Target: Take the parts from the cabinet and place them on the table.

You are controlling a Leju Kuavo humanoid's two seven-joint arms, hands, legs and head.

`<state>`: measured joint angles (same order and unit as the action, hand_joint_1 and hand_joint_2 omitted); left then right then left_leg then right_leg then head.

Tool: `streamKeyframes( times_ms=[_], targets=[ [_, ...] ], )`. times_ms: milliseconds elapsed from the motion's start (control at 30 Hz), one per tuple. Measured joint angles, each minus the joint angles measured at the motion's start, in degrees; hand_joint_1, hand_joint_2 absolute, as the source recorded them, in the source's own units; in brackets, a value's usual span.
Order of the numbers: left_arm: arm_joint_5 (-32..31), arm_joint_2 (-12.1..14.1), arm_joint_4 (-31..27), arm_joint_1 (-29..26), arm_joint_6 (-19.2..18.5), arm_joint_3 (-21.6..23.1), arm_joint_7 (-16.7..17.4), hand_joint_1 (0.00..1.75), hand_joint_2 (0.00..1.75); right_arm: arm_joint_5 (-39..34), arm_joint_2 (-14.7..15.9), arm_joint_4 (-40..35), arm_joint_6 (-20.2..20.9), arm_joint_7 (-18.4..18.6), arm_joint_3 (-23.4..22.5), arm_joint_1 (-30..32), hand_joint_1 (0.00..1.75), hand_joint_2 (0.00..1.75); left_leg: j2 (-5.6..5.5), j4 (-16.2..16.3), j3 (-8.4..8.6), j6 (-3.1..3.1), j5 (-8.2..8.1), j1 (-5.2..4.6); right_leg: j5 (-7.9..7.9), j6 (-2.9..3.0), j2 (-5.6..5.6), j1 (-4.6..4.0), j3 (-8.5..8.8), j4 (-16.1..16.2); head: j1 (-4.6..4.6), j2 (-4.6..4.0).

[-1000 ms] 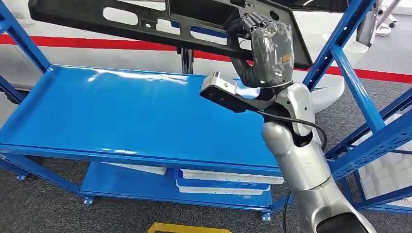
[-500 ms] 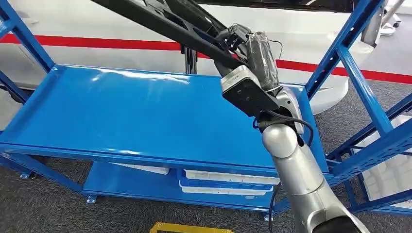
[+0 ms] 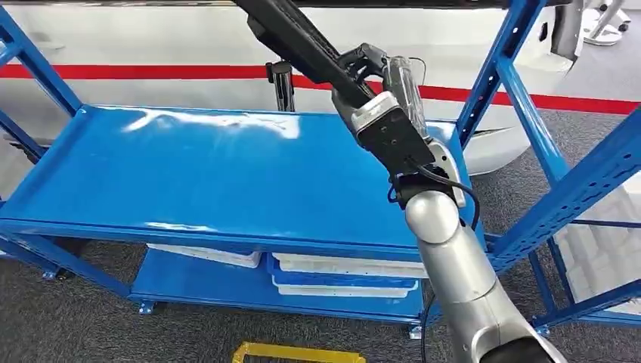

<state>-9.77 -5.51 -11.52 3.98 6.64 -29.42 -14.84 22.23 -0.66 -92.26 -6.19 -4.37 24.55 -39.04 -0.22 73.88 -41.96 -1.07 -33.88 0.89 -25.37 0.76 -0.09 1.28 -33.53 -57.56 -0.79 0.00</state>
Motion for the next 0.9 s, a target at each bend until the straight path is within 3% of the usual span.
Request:
streamKeyframes(
  times_ms=[33,67,100,167,200,233,300,333,367,433,500,533,567,600,633,667,700,733,800,833,867,900],
  targets=[
    [-0.02,0.0,0.0,-0.01,-0.13,-0.02,0.07,0.0,1.75,-0.17,-0.07,0.2,0.0,0.11,-0.04,0.01,1.75,1.75,0.01,1.62,-0.02,-0.16,-0.29,0.12,0.28,-0.03,-0.01,-0.03,-0.37,-0.02,0.04,0.0],
    [-0.02,0.0,0.0,0.0,-0.61,-0.04,0.09,0.0,1.75,-0.26,-0.09,0.39,0.0,0.15,-0.18,0.03,1.75,1.75,0.02,0.68,1.17,-0.19,0.55,0.25,0.61,-0.15,0.0,-0.04,-0.72,-0.05,0.02,0.0],
    [-0.11,0.0,0.0,0.02,-1.03,-0.07,0.07,0.0,1.75,-0.28,-0.09,0.52,0.0,0.2,-0.42,0.03,1.75,1.75,0.05,-2.74,3.73,-0.16,2.23,0.33,0.81,-0.4,0.01,-0.04,-1.01,-0.09,0.02,0.0],
    [-0.61,0.13,-0.02,0.07,-1.29,-0.04,-0.09,0.0,1.75,-0.28,-0.09,0.72,0.0,0.2,-0.94,0.01,1.75,1.75,0.07,-13.28,10.94,0.13,5.38,0.48,1.25,-0.76,0.0,-0.03,-1.3,-0.22,0.0,-0.02],
    [-0.83,0.18,-0.04,0.21,-1.25,-0.04,-0.11,0.0,1.75,-0.33,-0.11,0.79,0.0,0.2,-1.18,0.0,1.75,1.75,-0.03,-16.56,12.91,0.42,4.38,0.26,1.54,-1.2,-0.01,-0.33,-1.53,-0.24,0.02,0.0],
    [-1.12,0.22,-0.07,0.19,-1.16,-0.04,-0.15,0.0,1.75,-0.39,-0.11,0.96,0.0,0.17,-1.42,-0.06,1.75,1.75,-0.19,-15.87,12.31,0.93,5.54,-0.11,1.87,-1.69,-0.08,-0.32,-1.49,-0.09,0.22,0.0],
    [-1.25,0.33,-0.07,0.2,-0.7,-0.04,-0.17,0.0,1.75,-0.66,-0.15,1.36,0.04,-0.11,-1.46,-0.1,1.75,1.75,-0.18,-16.09,12.01,1.44,5.54,-0.46,2.48,-2.54,-0.1,-0.15,-1.63,0.02,0.09,0.0],
    [-1.38,0.37,-0.11,0.18,-0.55,-0.04,-0.2,0.0,1.75,-0.68,-0.15,1.55,0.11,-0.13,-1.55,-0.05,1.75,1.75,-0.13,-16.49,11.74,2.07,6.1,-0.5,2.97,-2.94,-0.07,-0.23,-1.68,0.34,0.17,0.0],
    [-1.7,0.33,-0.11,0.25,-0.35,-0.04,-0.22,0.0,1.75,-0.7,-0.06,1.84,0.11,-0.26,-1.75,-0.04,1.75,1.75,0.23,-17.28,11.52,2.94,7.15,0.18,2.43,-3.15,-0.12,-0.53,-2.41,-0.3,0.16,0.0],
    [-2.06,0.39,-0.15,0.35,0.04,-0.04,-0.26,0.0,1.75,-0.74,0.0,2.1,-0.02,-0.99,-1.92,-0.05,1.75,1.75,0.39,-17.42,10.13,3.64,8.31,-0.14,-2.64,-2.08,-0.01,-0.54,-4.85,-5.65,0.53,0.0],
    [-2.51,0.42,-0.15,0.33,0.59,-0.04,-0.26,0.0,1.75,-0.46,0.2,2.29,-0.55,-2.28,-2.14,0.67,1.75,1.75,0.41,-17.37,8.61,3.87,9.38,-0.36,-7.35,-1.58,0.0,-0.55,-7.61,-14.86,0.48,0.0],
    [-2.96,0.44,-0.15,0.31,0.85,-0.04,-0.12,0.0,1.75,-0.22,0.3,2.29,-1.07,-2.73,-2.31,1.25,1.75,1.75,0.4,-17.33,7.92,3.86,9.91,-0.41,-8.2,-1.87,0.0,-0.55,-8.07,-17.87,0.61,-0.02],
    [-3.69,0.44,-0.15,0.24,1.46,-0.02,0.87,0.0,1.75,-0.2,0.41,2.29,-1.44,-2.88,-2.56,2.07,1.75,1.75,0.4,-17.32,7.18,3.81,10.46,-0.46,-7.71,-2.37,0.0,-0.56,-7.23,-18.16,0.57,0.0],
    [-4.29,0.44,-0.15,0.12,1.9,0.0,2.04,0.0,1.75,-0.24,0.53,2.29,-1.73,-3.32,-2.91,3.23,1.75,1.75,0.36,-17.3,6.63,3.72,10.96,-0.47,-6.3,-2.92,0.0,-0.57,-4.89,-15.76,0.57,0.0],
    [-4.87,0.42,-0.15,-0.07,2.08,0.02,2.51,0.0,1.75,-0.33,0.63,2.36,-2.4,-4.93,-3.36,4.65,1.75,1.75,0.28,-17.29,6.19,3.58,11.39,-0.47,-4.6,-3.33,-0.01,-0.63,-1.49,-11.13,0.61,0.0],
    [-5.12,0.42,-0.15,-0.37,1.97,0.04,2.27,0.0,1.75,-0.35,0.74,2.45,-2.87,-6.3,-3.54,5.73,1.75,1.75,0.19,-17.26,5.83,3.38,11.79,-0.48,-3.59,-3.28,-0.02,-0.66,2.09,-5.75,0.61,0.0],
    [-5.44,0.39,-0.15,-0.55,1.62,0.09,1.26,0.0,1.75,-0.24,0.85,2.49,-3.46,-8.31,-3.78,6.27,1.75,1.75,0.22,-17.12,5.46,3.09,12.14,-0.56,-4.06,-2.75,-0.02,-0.77,5.27,-0.84,0.63,0.0],
    [-5.77,0.39,-0.15,-0.54,1.16,0.13,0.4,0.0,1.75,0.08,0.85,2.19,-3.52,-8.66,-3.82,6.35,1.75,1.75,0.28,-16.95,4.96,2.75,12.65,-0.86,-4.71,-2.32,-0.02,-1.39,6.84,2.17,0.6,0.0],
    [-6.42,0.39,-0.15,-0.4,0.57,0.33,-0.59,0.0,1.75,0.53,1.14,0.94,-3.63,-7.78,-4.35,6.94,1.75,1.75,0.38,-17.16,4.89,2.18,13.53,-0.79,-4.2,-2.16,0.05,-1.48,5.31,1.59,0.46,0.0],
    [-6.78,0.39,-0.15,-0.36,0.46,0.42,-0.9,0.0,1.75,0.66,1.31,0.46,-3.67,-7.52,-4.55,7.31,1.75,1.75,0.35,-17.23,4.9,1.86,13.84,-0.77,-3.96,-1.74,0.04,-1.45,5.23,1.61,0.42,0.0],
    [-7.39,0.52,-0.15,-0.39,0.44,0.53,-0.98,0.0,1.75,0.68,1.44,0.17,-3.8,-7.36,-4.79,7.74,1.75,1.75,0.25,-16.95,4.64,1.59,13.7,-0.55,-3.31,-0.88,-0.07,0.13,5.12,2.03,0.42,-0.02],
    [-7.99,0.59,-0.15,-0.37,0.46,0.7,-1.05,0.0,1.75,0.7,1.51,-0.16,-3.94,-7.37,-4.85,7.97,1.75,1.75,0.07,-15.4,3.79,1.27,11.01,-0.34,-2.78,-0.39,-0.25,-0.15,5.1,1.99,0.46,0.0]
  ],
)
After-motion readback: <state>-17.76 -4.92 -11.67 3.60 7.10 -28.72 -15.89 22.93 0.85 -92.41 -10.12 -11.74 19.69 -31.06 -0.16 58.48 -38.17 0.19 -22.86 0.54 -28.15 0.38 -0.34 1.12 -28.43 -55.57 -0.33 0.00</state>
